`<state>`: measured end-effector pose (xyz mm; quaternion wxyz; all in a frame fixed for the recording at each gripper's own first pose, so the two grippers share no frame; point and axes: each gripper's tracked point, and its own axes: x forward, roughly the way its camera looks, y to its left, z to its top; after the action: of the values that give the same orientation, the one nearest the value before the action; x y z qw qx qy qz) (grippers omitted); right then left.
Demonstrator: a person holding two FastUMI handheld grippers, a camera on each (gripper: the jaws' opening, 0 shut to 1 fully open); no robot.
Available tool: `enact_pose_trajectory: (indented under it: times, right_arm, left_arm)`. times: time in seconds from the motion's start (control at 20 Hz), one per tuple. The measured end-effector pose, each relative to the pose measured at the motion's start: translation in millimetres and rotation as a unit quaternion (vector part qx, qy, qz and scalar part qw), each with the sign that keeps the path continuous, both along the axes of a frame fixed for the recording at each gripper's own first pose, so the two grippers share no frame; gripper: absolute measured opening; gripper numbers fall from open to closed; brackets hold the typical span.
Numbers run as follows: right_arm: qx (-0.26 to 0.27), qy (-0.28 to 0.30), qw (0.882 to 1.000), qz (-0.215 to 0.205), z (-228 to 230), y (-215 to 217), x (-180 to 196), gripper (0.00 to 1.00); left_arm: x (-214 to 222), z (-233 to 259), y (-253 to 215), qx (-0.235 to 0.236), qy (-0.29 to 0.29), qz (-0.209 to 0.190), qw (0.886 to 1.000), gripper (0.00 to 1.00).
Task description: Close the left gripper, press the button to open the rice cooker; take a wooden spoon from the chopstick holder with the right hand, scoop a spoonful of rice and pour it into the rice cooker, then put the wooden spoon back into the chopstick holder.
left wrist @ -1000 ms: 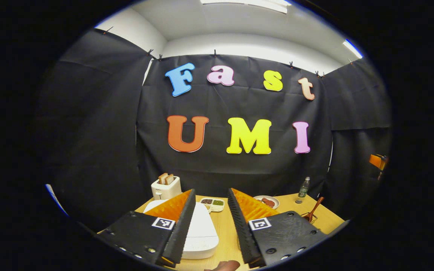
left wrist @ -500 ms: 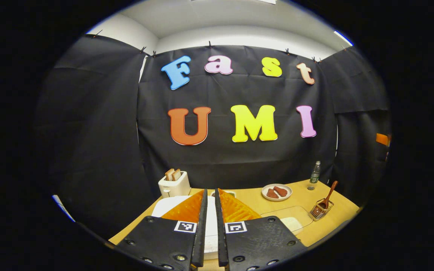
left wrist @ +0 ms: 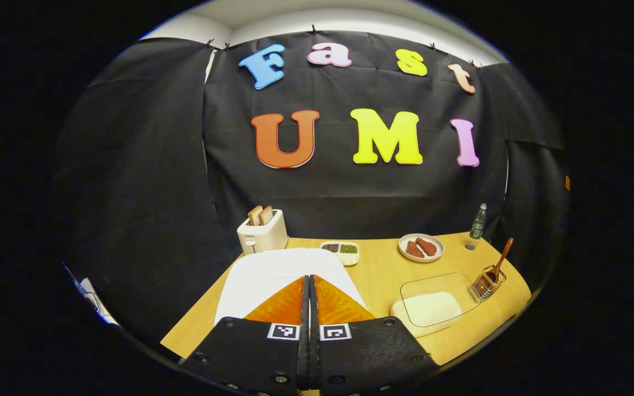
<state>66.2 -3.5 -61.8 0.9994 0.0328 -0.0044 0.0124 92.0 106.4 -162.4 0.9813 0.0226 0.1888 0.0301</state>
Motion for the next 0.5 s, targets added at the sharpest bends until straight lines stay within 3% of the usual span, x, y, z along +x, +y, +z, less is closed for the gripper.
enact_pose_trajectory:
  times: [0.1,0.15,0.3,0.35,0.5]
  right_arm:
    - [-0.001,-0.005,1.000,0.003,-8,0,-3,0.94]
    - [-0.002,-0.004,1.000,0.006,-12,0,-4,1.00]
    - [0.005,-0.010,1.000,0.022,-19,5,-2,1.00]
    - [0.009,-0.011,0.999,0.031,-22,10,-1,0.95]
    - [0.012,0.000,0.999,0.045,-38,18,0,1.00]
  left_arm:
    - [4,-17,1,0.001,0.019,0.002,1.000,0.00]
    - [6,-21,1,0.005,0.023,-0.001,1.000,0.00]
    - [14,-39,21,0.041,0.041,0.021,0.998,0.00]
    - [15,-44,19,0.035,0.051,0.022,0.998,0.00]
    - [16,-61,16,0.024,0.073,0.024,0.997,0.00]
